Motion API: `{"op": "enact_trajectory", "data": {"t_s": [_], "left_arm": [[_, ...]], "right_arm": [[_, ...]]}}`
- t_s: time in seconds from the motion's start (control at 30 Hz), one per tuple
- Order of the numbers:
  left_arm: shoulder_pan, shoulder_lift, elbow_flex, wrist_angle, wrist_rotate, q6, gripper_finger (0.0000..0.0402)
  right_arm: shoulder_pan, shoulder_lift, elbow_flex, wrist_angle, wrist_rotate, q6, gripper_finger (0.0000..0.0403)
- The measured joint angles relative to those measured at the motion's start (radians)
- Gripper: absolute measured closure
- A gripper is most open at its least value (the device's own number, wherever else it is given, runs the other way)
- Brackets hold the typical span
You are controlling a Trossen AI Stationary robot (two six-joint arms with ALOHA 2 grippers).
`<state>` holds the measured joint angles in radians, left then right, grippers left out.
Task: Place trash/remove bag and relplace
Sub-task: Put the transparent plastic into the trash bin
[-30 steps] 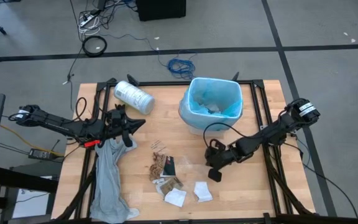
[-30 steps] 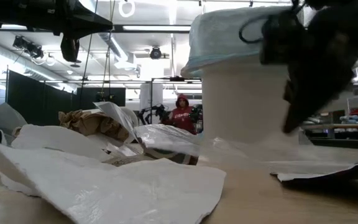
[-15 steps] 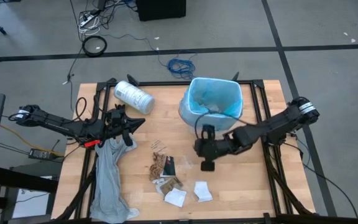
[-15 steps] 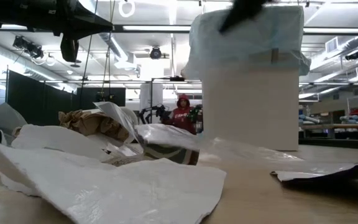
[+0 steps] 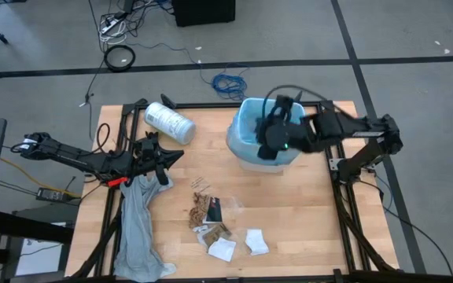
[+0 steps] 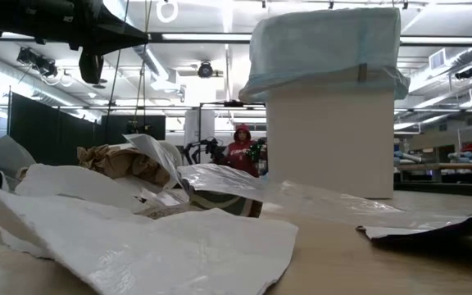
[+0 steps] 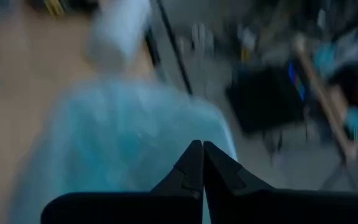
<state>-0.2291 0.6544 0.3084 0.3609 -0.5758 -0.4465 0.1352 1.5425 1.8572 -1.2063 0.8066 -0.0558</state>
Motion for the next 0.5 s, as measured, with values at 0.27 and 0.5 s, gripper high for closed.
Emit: {"op": "enact_trajectory", "data": {"t_s": [0.27,0.5], "left_arm": [[0.0,0.0,0.0,0.002,0.001,0.0,0.0394],[0.0,0.0,0.0,0.008,0.001,-0.002,0.0394]], "right_arm": [[-0.095,0.0,0.0,-0.211,-0.153,0.168,0.0394],[-0.087,-0.02,0.023,-0.227,-0.227,0.231,0.0298]]}}
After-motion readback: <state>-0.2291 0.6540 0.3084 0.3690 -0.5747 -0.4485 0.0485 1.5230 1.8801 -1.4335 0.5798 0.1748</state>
